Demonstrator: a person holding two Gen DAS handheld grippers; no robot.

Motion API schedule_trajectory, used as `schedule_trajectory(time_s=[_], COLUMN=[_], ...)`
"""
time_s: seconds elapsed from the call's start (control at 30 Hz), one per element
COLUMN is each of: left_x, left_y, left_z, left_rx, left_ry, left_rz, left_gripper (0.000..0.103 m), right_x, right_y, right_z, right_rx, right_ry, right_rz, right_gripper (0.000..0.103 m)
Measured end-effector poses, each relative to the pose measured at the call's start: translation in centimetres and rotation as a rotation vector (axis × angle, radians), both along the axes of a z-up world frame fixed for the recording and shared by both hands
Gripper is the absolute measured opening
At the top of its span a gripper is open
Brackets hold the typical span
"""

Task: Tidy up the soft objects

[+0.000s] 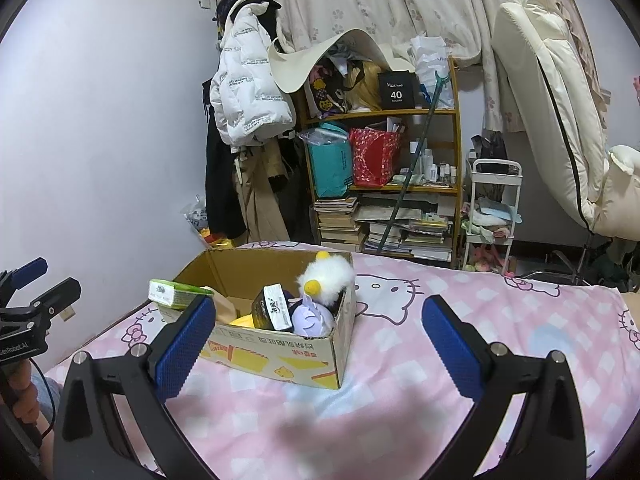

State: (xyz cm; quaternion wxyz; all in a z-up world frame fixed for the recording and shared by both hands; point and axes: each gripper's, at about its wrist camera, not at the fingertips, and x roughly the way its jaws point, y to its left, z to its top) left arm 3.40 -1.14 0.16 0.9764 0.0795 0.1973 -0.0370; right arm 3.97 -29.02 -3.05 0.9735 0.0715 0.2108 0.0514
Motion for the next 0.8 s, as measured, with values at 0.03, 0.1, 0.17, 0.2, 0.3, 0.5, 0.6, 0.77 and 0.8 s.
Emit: schedule_trajectory(time_s=[0.03,0.1,0.17,0.2,0.3,0.5,0.6,0.77,0.8], left_x=[0.0,-0.05,-0.02,-0.05,-0.06,-0.09,-0.02,-0.01,-0.02], left_y=[0.06,0.06,0.06,0.06,0.16,0.0,-0.03,0.11,0.15], left_z=[-0.01,-0.03,-0.07,-0.03,0.12,0.2,0.17,0.06,0.08], left_rx=[0.0,0.0,0.001,-0.002,-0.007,-0.005,-0.005,-0.008,-0.008], left_ry=[-0.001,-0.001,0.0,0.002,-0.005,-0.002,0.005,0.007,0.006], left_rz=[0.0,-0.001,-0.006,-0.013,-0.02,-0.023,-0.024,-0.018,-0.016], left_gripper=[0.102,0.102,0.102,0.102,0.102,0.102,0.102,0.102,0.102], right_x=[0.01,-0.03,0.01,-0.02,-0.02,-0.02,-0.02,-0.01,-0.01], right_y=[-0.02,-0.08,-0.08,-0.08,-0.05,0.1,0.05,0.05,0.04], right_z=[-0.03,-0.07,-0.08,0.04,0.0,-0.26,-0.4,-0.35,-0.35], right_rx=[0.0,0.001,0.0,0.0,0.0,-0.006,-0.005,-0.004,-0.004], right_ry=[0.001,-0.003,-0.002,-0.001,0.001,0.002,0.001,0.003,0.002], right_rz=[0.0,0.001,0.001,0.002,0.003,0.0,0.0,0.001,0.002], right_gripper=[0.103,0.103,0.103,0.103,0.103,0.103,0.103,0.103,0.103])
